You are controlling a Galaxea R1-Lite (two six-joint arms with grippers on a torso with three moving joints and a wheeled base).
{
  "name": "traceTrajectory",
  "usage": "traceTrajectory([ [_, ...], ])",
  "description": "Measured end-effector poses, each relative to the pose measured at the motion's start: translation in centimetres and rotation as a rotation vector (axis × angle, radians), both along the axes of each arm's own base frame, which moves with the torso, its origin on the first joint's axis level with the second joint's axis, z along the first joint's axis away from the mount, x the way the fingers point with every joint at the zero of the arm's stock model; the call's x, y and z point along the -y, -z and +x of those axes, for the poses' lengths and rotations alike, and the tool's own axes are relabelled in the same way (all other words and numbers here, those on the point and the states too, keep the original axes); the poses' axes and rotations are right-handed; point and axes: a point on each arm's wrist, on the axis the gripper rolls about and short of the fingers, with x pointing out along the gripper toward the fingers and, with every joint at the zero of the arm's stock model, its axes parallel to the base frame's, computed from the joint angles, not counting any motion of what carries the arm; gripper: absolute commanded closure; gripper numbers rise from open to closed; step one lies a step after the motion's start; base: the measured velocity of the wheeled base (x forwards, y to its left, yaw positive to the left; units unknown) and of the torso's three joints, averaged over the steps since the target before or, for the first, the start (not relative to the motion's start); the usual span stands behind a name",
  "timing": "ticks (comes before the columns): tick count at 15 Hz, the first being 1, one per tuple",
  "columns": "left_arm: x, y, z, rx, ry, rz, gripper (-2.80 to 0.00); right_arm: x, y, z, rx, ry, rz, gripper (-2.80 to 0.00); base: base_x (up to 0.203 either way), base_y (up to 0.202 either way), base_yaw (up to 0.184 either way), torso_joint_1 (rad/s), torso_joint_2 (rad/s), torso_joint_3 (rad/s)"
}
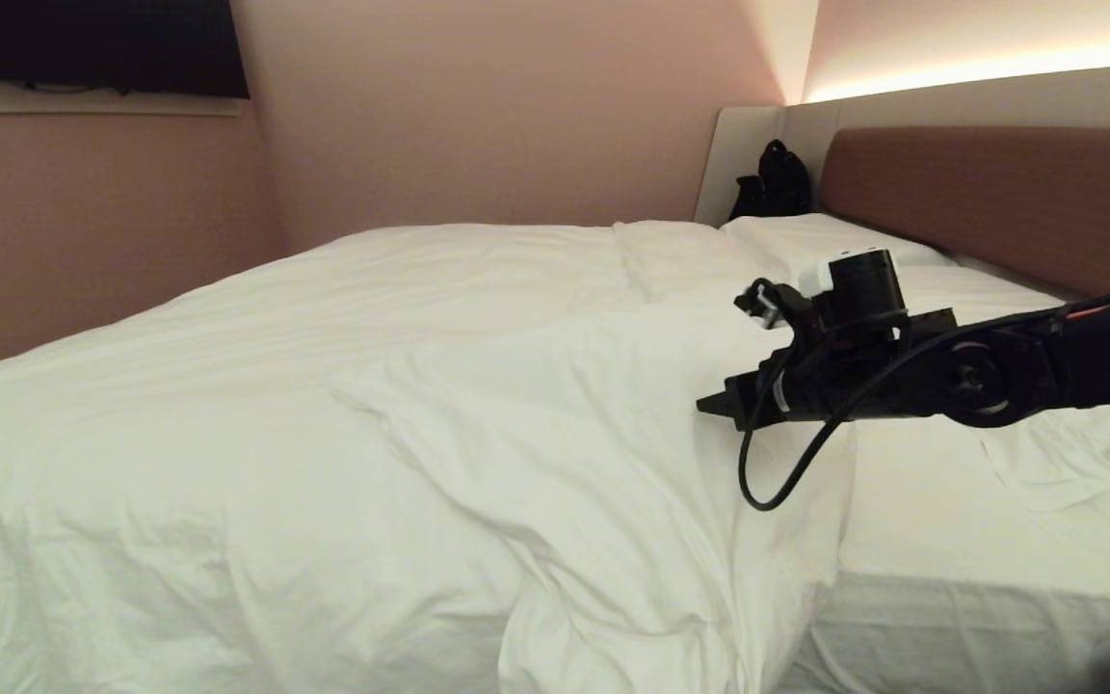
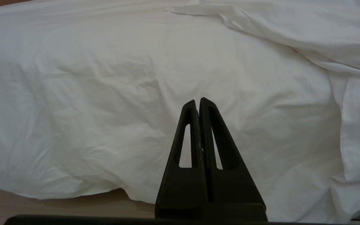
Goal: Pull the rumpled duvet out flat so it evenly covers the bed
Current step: Flatten the corners of the folded blanket
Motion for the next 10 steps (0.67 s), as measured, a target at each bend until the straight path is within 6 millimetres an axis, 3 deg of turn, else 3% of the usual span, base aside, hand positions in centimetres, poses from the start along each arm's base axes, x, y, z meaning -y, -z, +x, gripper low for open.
traceTrajectory([
  [6, 0.0, 0.0, 0.0, -0.001, 0.000, 0.000, 0.00, -2.0, 2.8, 0.8, -0.027, -0.090, -0.111, -2.80, 0.000, 0.000, 0.000, 0.000, 0.00, 0.000],
  [10, 0.0, 0.0, 0.0, -0.001, 0.000, 0.000, 0.00, -3.1, 8.5, 3.4, -0.118, -0.085, -0.150, -2.80, 0.000, 0.000, 0.000, 0.000, 0.00, 0.000],
])
